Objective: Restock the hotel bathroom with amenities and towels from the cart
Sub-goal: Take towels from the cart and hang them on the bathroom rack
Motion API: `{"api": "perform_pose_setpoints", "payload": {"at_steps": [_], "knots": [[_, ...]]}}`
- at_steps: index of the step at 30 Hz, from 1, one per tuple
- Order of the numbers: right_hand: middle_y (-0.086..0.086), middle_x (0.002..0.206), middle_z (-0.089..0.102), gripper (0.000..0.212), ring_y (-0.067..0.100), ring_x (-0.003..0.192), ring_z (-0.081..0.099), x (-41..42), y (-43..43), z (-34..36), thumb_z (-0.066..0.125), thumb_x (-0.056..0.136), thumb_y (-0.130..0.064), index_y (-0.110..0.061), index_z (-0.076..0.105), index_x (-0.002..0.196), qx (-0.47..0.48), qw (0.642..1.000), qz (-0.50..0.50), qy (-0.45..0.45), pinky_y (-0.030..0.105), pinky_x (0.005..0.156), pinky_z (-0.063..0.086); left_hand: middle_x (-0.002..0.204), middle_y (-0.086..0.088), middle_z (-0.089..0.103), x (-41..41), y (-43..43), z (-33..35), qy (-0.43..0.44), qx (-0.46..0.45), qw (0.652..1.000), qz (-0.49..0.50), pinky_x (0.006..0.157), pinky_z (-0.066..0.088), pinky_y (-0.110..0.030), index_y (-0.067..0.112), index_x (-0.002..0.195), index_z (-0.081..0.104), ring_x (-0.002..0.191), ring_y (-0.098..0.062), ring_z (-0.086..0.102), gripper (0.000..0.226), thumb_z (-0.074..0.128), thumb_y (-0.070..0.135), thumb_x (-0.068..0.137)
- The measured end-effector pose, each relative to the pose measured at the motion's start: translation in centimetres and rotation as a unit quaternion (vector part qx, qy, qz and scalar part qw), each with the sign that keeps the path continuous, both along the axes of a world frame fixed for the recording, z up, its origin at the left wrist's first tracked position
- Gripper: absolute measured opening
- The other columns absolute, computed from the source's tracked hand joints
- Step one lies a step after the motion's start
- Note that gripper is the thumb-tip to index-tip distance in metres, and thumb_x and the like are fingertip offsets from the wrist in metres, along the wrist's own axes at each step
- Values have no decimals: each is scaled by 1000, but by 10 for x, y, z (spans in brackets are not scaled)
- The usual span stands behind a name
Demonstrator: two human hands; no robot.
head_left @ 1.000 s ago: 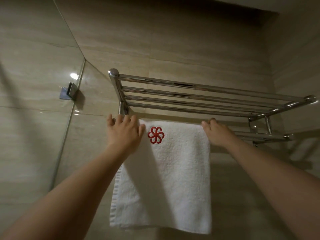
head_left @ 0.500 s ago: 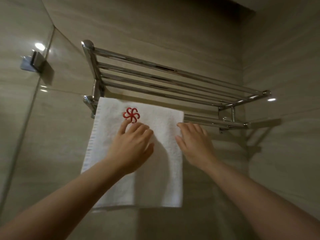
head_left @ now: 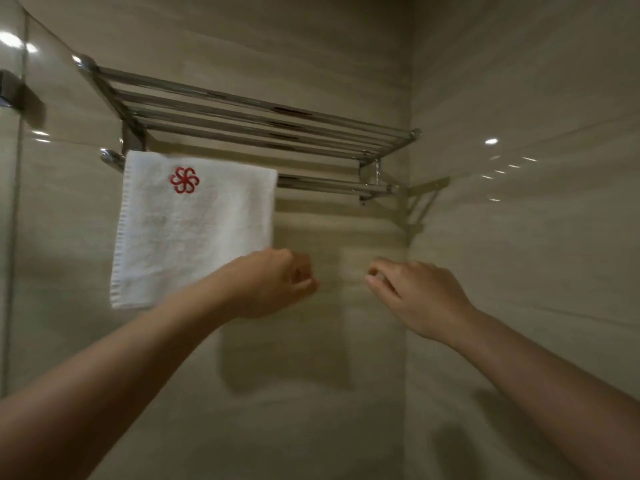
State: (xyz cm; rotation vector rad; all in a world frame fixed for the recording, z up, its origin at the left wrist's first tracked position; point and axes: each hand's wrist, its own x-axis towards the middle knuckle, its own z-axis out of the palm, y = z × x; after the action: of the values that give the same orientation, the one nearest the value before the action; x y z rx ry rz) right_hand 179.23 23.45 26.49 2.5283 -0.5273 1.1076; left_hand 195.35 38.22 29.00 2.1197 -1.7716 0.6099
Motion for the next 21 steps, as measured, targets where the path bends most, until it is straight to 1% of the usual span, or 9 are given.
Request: {"api": "perform_pose_setpoints", "payload": {"at_steps": [2,5,7,10,13,17,21], "knots": [[0,101,68,31,29,94,61,-41,1,-13,31,97,-44,-25,52,111,6,1000,-6,12,34,68,41,93,6,66,-42,-9,-14,-4,5,999,-49,79,53,-37,22,97,60,84,-16,63,27,45,44,91],[-1,98,68,31,27,92,61,-105,-2,-32,32,96,-44,-28,50,115,8,999,-28,24,33,66,38,88,16,59,-108,-25,-36,-26,25,994,-106,75,49,-29,28,98,57,80,-8,58,24,43,47,91],[-1,97,68,30,26,90,61,-148,-3,-44,31,96,-44,-29,49,115,8,998,-56,38,32,66,37,92,15,59,-151,-39,-48,-32,44,989,-141,75,48,-29,28,102,55,81,-7,56,24,42,46,93],[-2,100,68,32,24,92,61,-213,-1,-59,32,96,-43,-32,45,122,21,992,-110,56,33,69,40,100,9,64,-208,-62,-63,-13,77,975,-208,81,50,-33,25,105,56,87,-12,58,26,43,45,93],[-6,97,68,33,22,91,62,-276,8,-76,33,96,-41,-33,43,127,50,983,-167,55,31,69,40,97,9,63,-254,-80,-79,4,97,958,-271,84,50,-36,25,106,56,91,-14,59,28,43,45,92],[-8,89,68,32,21,87,62,-349,25,-100,37,96,-39,-31,48,124,89,962,-254,48,30,68,40,89,14,57,-306,-98,-99,10,110,932,-346,83,50,-35,26,103,57,91,-12,60,28,43,48,92],[-8,86,67,30,17,80,61,-405,52,-119,37,97,-37,-30,50,123,135,928,-345,39,30,66,43,91,13,61,-356,-109,-120,16,138,886,-443,81,51,-36,28,98,57,88,-11,61,25,44,47,91]]}}
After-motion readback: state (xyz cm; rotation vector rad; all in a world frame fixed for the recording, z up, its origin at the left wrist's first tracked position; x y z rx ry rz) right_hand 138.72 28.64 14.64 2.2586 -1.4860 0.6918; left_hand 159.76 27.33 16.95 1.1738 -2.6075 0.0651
